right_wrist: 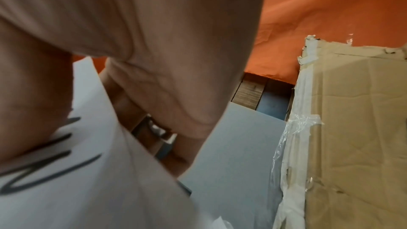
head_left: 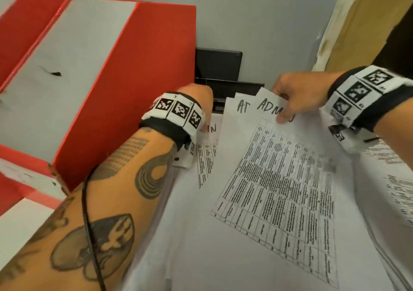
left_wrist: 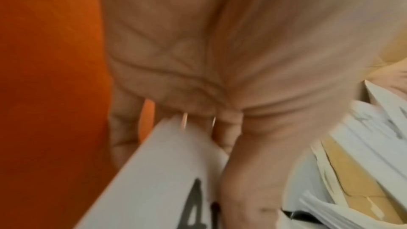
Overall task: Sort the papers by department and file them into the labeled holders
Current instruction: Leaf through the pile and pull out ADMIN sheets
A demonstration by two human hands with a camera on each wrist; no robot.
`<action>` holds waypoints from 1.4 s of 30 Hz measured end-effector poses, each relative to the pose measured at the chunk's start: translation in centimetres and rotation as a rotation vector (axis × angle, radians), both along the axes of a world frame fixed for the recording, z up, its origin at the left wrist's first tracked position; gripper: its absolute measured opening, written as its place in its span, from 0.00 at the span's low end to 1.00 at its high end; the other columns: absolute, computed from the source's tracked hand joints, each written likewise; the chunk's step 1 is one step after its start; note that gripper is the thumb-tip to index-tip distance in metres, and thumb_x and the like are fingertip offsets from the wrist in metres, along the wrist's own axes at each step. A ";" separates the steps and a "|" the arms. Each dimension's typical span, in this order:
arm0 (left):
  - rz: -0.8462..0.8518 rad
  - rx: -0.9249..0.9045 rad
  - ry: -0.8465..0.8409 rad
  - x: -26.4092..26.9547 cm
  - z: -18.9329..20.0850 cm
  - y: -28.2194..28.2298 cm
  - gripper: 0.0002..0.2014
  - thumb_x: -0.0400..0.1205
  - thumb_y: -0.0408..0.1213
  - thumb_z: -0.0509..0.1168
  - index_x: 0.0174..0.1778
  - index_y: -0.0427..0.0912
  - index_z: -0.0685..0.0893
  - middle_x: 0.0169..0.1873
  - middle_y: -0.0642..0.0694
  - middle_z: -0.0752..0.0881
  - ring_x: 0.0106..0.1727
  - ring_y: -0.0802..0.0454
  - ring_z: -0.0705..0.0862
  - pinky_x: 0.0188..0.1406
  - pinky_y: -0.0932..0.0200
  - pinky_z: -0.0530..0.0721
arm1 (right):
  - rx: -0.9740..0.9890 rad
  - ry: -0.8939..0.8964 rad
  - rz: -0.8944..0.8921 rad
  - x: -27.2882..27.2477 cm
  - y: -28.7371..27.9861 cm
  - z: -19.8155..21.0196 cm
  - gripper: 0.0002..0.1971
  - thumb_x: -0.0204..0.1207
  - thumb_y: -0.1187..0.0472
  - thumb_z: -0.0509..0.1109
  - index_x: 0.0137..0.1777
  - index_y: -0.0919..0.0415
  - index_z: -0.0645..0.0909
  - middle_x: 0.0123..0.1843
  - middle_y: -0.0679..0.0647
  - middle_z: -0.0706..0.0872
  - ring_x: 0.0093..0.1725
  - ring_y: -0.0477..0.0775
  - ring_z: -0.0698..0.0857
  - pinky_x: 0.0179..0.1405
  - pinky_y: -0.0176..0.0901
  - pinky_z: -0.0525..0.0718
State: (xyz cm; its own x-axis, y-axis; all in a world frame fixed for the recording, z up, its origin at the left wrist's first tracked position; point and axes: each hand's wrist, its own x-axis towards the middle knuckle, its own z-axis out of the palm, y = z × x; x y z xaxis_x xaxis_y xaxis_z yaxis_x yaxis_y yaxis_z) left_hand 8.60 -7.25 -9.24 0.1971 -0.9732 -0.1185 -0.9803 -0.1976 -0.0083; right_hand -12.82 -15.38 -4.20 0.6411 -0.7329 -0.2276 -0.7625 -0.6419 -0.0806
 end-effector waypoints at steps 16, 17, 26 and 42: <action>-0.058 -0.463 0.308 -0.7 5.0 2.5 0.13 0.75 0.46 0.80 0.54 0.51 0.93 0.48 0.50 0.92 0.51 0.49 0.90 0.53 0.51 0.89 | -0.075 -0.519 0.126 -1.1 2.8 -3.1 0.18 0.72 0.63 0.84 0.49 0.35 0.86 0.56 0.39 0.93 0.57 0.45 0.91 0.66 0.54 0.87; -0.126 -0.402 0.382 -0.7 5.2 2.8 0.06 0.77 0.46 0.78 0.49 0.55 0.95 0.41 0.56 0.93 0.45 0.58 0.89 0.48 0.57 0.88 | -0.087 -0.561 0.120 -1.5 2.6 -3.3 0.17 0.70 0.64 0.85 0.47 0.39 0.88 0.53 0.40 0.93 0.55 0.46 0.91 0.64 0.56 0.88; -0.012 -0.062 0.334 0.4 3.4 2.0 0.20 0.91 0.52 0.58 0.58 0.41 0.89 0.49 0.46 0.93 0.49 0.47 0.91 0.57 0.47 0.88 | 0.228 -0.626 0.364 -4.9 0.9 -2.7 0.09 0.57 0.53 0.91 0.31 0.47 0.92 0.35 0.48 0.88 0.39 0.56 0.85 0.46 0.61 0.85; -0.101 -0.076 0.278 -1.3 4.2 2.6 0.05 0.79 0.43 0.78 0.47 0.47 0.96 0.35 0.51 0.94 0.37 0.56 0.90 0.43 0.58 0.86 | 0.116 -0.590 0.246 -3.3 2.6 -3.4 0.22 0.65 0.71 0.86 0.53 0.44 0.93 0.55 0.43 0.94 0.54 0.45 0.92 0.59 0.56 0.90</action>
